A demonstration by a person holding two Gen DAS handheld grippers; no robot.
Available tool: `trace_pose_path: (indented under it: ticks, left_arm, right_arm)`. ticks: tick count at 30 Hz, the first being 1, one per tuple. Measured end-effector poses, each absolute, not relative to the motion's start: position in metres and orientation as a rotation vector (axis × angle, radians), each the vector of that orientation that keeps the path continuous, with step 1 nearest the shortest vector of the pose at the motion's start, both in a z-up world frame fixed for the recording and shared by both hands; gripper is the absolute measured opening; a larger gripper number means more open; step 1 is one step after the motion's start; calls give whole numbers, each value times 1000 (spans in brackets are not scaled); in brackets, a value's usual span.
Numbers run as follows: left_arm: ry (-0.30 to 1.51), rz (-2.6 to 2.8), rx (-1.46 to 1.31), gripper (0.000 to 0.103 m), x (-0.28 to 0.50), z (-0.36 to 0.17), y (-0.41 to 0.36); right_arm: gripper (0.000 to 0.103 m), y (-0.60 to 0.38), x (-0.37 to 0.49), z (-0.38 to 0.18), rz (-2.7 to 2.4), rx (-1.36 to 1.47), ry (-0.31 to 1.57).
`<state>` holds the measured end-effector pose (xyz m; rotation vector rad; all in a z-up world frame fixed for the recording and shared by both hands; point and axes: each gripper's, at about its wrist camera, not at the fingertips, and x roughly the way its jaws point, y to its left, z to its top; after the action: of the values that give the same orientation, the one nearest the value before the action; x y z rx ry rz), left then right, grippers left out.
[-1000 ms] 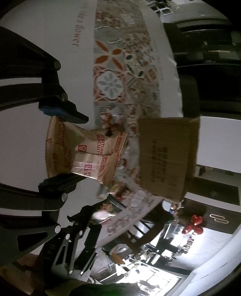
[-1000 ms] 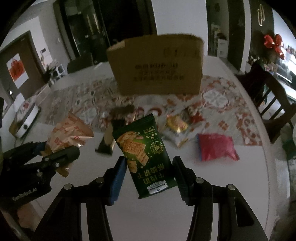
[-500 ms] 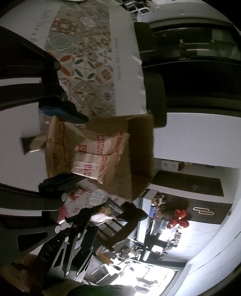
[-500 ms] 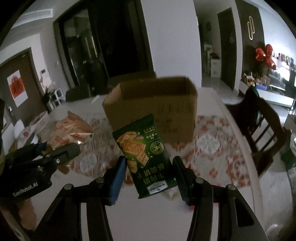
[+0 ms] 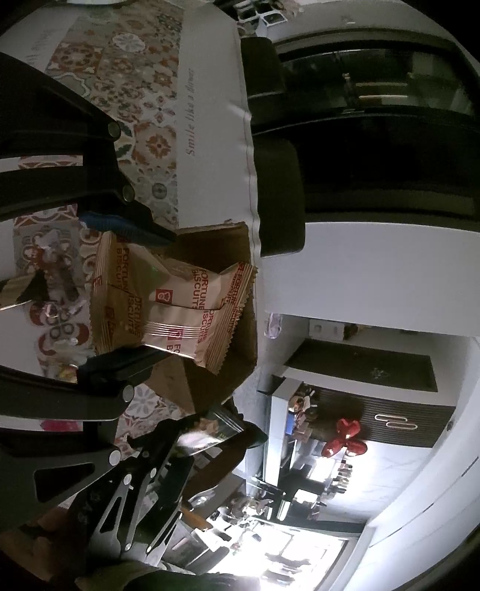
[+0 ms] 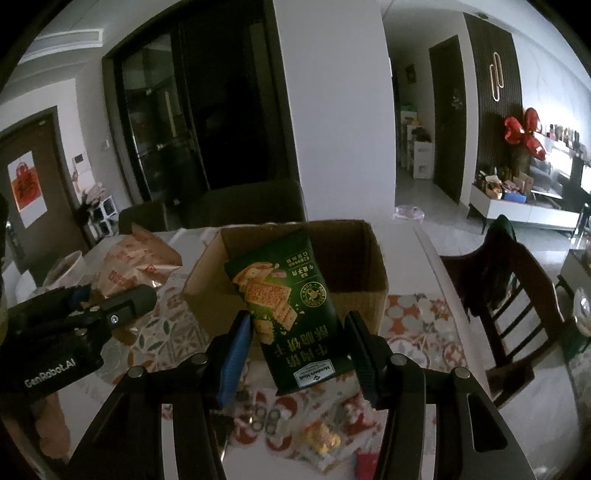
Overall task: Organize snacks
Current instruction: 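Lower both packs into the box and open both tools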
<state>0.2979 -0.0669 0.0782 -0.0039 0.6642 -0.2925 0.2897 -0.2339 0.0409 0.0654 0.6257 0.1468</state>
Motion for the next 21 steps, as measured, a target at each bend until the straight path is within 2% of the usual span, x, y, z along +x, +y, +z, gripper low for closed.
trace_pose_path:
  ticks: [9,17,18,20,21]
  left_arm:
    - [742,-320,-10,51,353,81,-75]
    - [849,-337,-23,52,400,62,-83]
    - [859,-339,-20,54,406,58,-84]
    - [873,-344,-7,66,411,54,-86]
    - [876,-341,2,69,413,52,-87]
  right_arm:
    - [52,-237,342,51,152,65,673]
    - [52,-244,386,41,169,62,734]
    - [52,-244,390,38,163,61,740]
    - [53,-247,396,35,161,57,746]
    - [53,-247,397,33,155,59,747]
